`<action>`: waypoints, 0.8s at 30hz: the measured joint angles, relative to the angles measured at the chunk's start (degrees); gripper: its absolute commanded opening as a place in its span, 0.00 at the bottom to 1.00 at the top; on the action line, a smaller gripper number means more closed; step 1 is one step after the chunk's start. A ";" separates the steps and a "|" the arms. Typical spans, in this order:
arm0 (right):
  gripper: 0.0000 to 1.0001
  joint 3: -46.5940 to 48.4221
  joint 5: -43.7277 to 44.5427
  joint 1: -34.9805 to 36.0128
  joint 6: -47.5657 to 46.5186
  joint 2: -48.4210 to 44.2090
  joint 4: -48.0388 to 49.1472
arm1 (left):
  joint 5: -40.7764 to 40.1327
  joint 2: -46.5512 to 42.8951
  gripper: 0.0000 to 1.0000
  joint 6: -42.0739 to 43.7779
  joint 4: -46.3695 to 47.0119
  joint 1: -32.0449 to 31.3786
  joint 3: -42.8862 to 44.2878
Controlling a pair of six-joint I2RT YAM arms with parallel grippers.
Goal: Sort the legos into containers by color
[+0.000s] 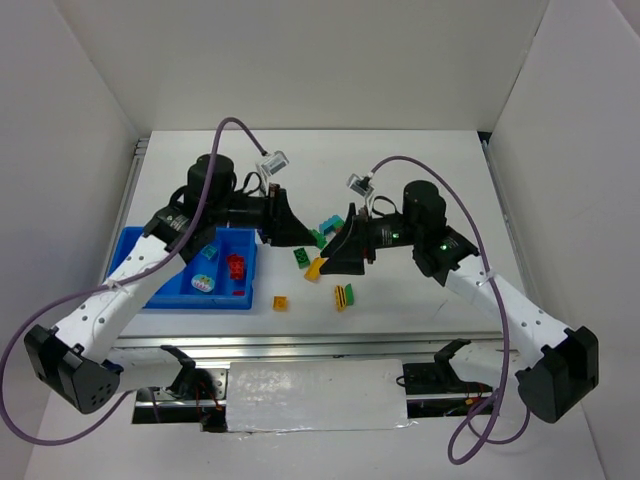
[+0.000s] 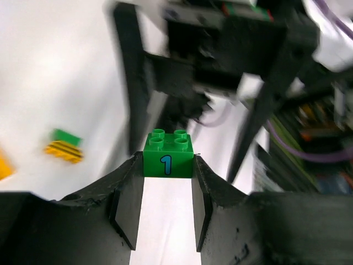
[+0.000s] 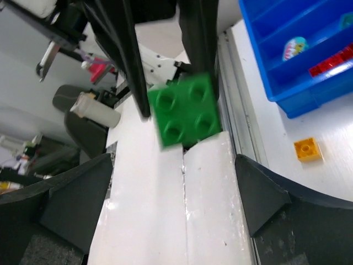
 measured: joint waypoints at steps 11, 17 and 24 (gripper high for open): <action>1.00 -2.75 26.10 -2.16 -4.44 -2.56 -15.41 | -52.13 2.69 0.00 -2.16 -29.68 29.27 4.09; 1.00 -4.26 29.24 -2.21 -5.51 -2.58 -18.45 | -65.11 8.04 0.00 -6.12 -36.59 40.79 1.31; 1.00 -4.28 29.22 -2.21 -6.36 -2.47 -19.52 | -69.02 16.20 0.42 -8.22 -37.18 41.53 -0.39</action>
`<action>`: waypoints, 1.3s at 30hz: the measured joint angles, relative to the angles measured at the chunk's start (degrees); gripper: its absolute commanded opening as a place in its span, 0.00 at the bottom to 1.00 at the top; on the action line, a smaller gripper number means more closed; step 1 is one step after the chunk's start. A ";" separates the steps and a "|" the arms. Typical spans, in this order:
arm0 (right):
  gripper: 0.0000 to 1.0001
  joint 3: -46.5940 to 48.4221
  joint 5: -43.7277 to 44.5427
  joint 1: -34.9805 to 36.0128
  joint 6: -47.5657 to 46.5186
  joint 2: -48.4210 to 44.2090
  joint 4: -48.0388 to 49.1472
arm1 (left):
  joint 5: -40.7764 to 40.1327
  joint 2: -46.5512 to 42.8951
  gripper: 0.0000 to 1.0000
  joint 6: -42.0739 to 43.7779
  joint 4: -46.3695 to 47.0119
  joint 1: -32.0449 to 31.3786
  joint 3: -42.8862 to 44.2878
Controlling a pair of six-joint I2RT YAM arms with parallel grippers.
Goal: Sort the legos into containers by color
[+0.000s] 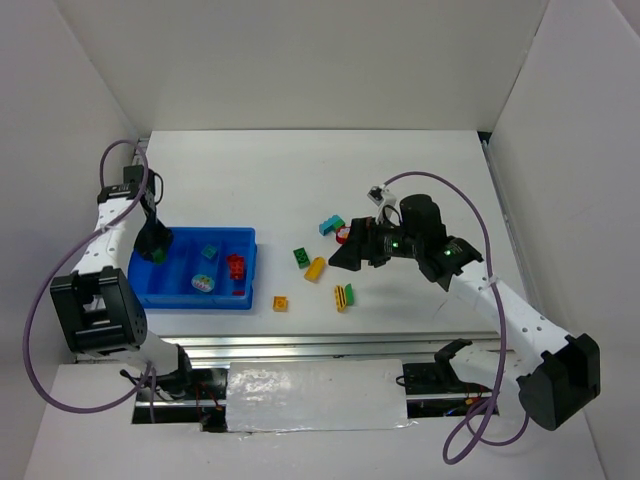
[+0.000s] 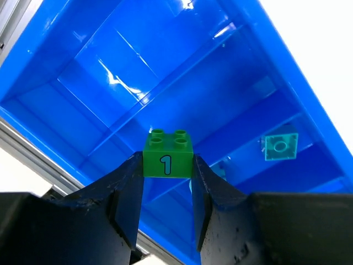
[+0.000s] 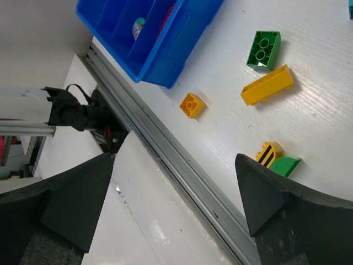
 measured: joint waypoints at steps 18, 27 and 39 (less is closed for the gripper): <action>1.00 1.14 5.18 -0.02 1.64 0.02 -3.65 | -0.04 1.81 1.00 -1.64 -3.15 -17.46 15.93; 1.00 3.80 29.05 -1.42 13.22 -5.01 -13.94 | 1.38 17.46 0.96 -10.29 -4.76 -41.40 28.79; 1.00 1.60 32.46 -1.97 17.00 -11.52 -19.06 | 1.05 32.37 0.88 -19.19 -5.90 -48.39 34.07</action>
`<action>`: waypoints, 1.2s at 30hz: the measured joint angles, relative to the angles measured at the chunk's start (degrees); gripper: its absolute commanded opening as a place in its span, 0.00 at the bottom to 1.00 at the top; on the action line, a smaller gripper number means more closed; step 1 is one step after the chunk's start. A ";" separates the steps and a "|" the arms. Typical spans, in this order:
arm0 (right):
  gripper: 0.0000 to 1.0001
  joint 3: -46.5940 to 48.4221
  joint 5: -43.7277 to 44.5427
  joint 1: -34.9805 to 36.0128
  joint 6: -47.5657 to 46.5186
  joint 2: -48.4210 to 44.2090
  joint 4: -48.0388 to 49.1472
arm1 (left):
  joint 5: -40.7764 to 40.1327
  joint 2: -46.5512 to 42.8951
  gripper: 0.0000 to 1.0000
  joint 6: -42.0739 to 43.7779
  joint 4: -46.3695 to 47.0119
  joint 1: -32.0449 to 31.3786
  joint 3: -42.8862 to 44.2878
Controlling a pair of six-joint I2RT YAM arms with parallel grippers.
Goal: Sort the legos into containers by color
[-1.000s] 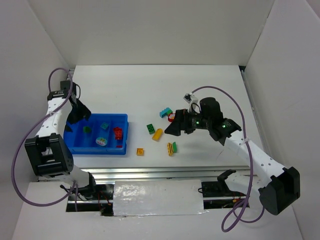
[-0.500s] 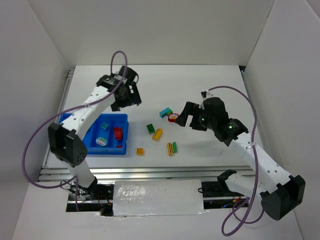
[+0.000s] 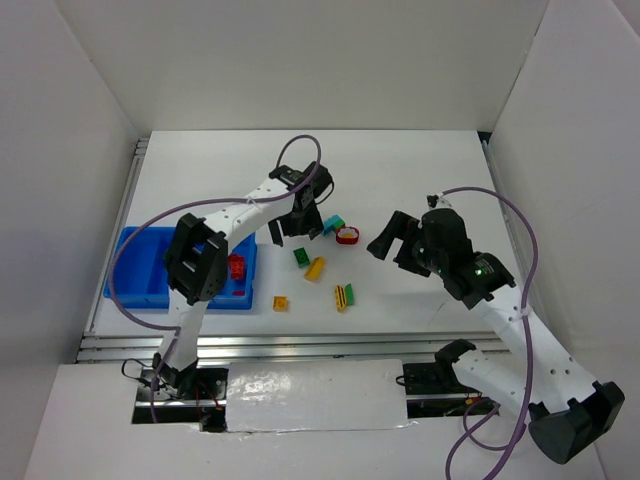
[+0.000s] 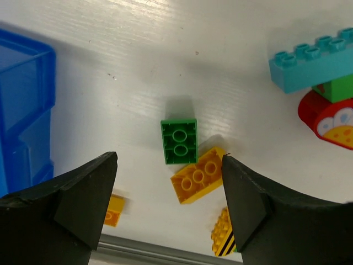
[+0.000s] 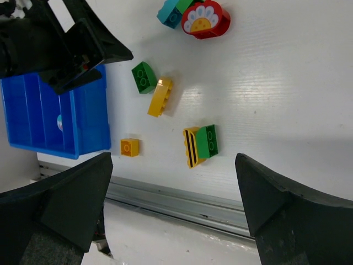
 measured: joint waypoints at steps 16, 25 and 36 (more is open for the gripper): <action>1.00 -0.02 -3.96 -0.04 -2.32 1.90 -0.74 | 4.00 5.68 0.72 -1.14 7.78 0.04 -6.27; 1.00 -0.02 -5.51 -0.13 -3.15 2.89 -0.42 | 5.03 5.51 0.00 -0.87 9.35 0.04 -7.52; 1.00 -0.76 -8.13 -0.31 -4.28 3.30 1.79 | -7.23 -18.14 0.00 11.43 6.01 8.94 0.57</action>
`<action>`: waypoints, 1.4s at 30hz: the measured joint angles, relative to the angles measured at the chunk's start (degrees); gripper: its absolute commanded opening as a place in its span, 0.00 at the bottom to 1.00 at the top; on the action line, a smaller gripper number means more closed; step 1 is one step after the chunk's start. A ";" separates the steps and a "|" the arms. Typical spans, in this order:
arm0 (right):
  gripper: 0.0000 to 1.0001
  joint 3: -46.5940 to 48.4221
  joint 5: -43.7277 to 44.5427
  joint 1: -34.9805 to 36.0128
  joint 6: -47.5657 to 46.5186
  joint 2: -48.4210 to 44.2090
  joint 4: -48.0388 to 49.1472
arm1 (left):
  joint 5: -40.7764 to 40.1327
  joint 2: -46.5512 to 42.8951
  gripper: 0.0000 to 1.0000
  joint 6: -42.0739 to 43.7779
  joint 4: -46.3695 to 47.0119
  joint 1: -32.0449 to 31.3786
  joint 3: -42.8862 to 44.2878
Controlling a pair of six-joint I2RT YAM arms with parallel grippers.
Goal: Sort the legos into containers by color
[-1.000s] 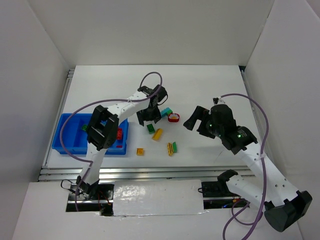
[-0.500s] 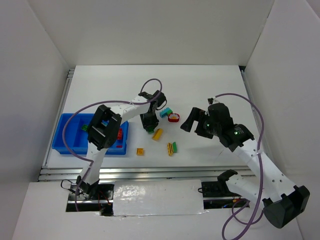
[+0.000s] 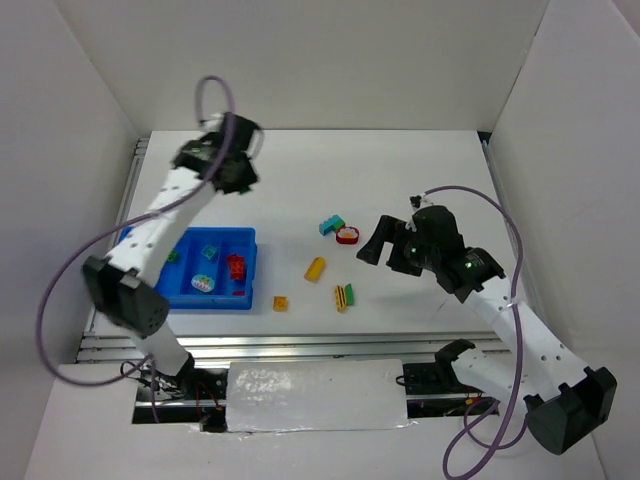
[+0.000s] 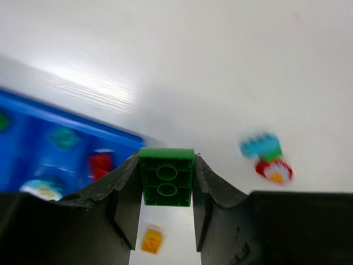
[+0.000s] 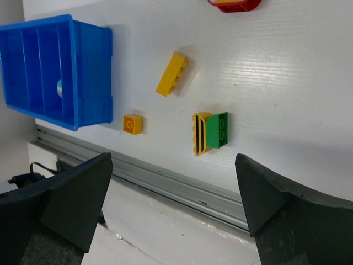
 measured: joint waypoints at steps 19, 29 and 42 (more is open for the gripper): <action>1.00 -1.07 -9.42 -0.52 -0.22 7.78 7.10 | 2.82 -13.40 0.15 5.60 4.46 35.06 -37.33; 1.00 -1.05 -10.08 -0.52 -0.37 7.82 7.32 | 2.43 -11.39 0.82 5.35 6.49 35.12 -38.29; 1.00 2.34 -10.45 -0.59 -1.75 11.28 7.26 | 0.42 -11.41 0.99 5.16 6.38 35.93 -38.27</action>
